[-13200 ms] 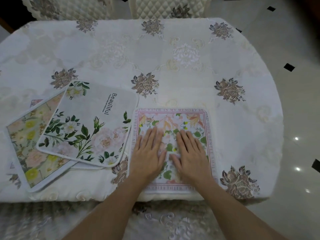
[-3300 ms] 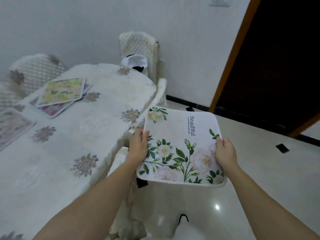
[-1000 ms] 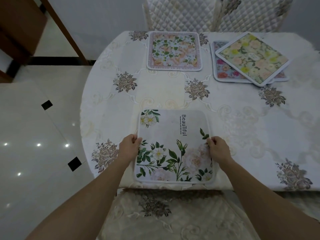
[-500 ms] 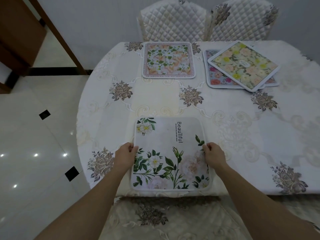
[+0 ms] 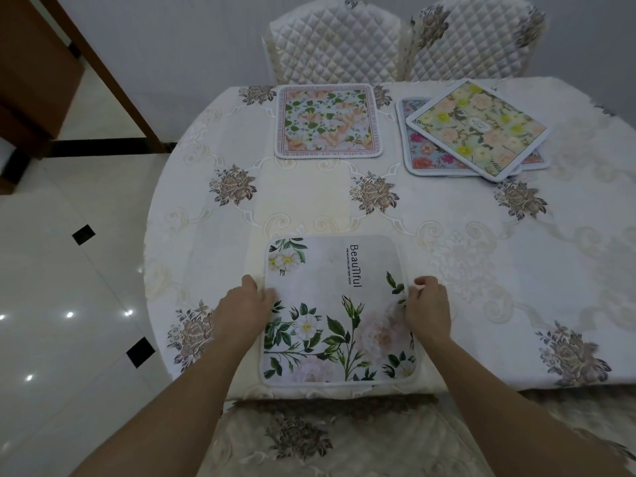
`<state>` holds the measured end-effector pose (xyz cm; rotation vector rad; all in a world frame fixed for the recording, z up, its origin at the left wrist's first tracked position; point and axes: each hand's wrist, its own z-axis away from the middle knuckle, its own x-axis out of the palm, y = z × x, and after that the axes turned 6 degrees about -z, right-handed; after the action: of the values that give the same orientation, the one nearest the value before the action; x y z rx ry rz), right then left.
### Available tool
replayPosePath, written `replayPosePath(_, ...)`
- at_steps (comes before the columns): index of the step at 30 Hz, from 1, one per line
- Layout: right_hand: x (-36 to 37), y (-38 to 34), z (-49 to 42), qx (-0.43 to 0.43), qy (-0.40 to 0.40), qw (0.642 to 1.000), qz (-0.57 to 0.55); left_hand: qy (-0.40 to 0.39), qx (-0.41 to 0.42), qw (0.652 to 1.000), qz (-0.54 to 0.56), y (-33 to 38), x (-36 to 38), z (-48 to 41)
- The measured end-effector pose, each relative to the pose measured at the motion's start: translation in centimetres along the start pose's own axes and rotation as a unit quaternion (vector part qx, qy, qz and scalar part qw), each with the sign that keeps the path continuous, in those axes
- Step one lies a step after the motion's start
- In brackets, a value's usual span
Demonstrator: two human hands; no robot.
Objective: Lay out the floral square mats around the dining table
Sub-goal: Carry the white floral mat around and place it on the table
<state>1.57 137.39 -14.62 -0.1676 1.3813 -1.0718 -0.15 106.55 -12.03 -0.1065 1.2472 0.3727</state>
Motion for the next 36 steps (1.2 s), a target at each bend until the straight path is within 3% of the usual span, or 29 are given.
replayPosePath(4, 2.7, -1.0, 1.6, -0.178, 0.002, 0.977, 0.113, 0.114, 0.168, 0.976, -0.080, 2.4, 1.9, 0.2)
replayPosePath(9, 8.3, -3.1, 3.8, -0.348, -0.092, 0.912, 0.196, 0.058, 0.307, 0.946, -0.082, 5.4, 6.2, 0.9)
replayPosePath(12, 9.6, -2.9, 3.9, -0.325, -0.121, 0.920, 0.180, 0.045, 0.317, 0.941, -0.114, 5.1, 7.9, 0.9)
replayPosePath(18, 6.1, 0.6, 2.0, -0.308, -0.116, 0.904, 0.274, 0.070, 0.270, 0.955, -0.105, 2.5, 7.4, 0.5)
replayPosePath(29, 1.3, 0.8, 0.1, -0.277, -0.171, 0.908, 0.264, 0.020, 0.278, 0.955, -0.101, 2.7, 5.3, 0.3)
replayPosePath(36, -4.3, -1.6, 1.7, -0.268, -0.102, 0.924, 0.253, 0.028, 0.258, 0.961, -0.098, 4.9, 1.0, 1.4)
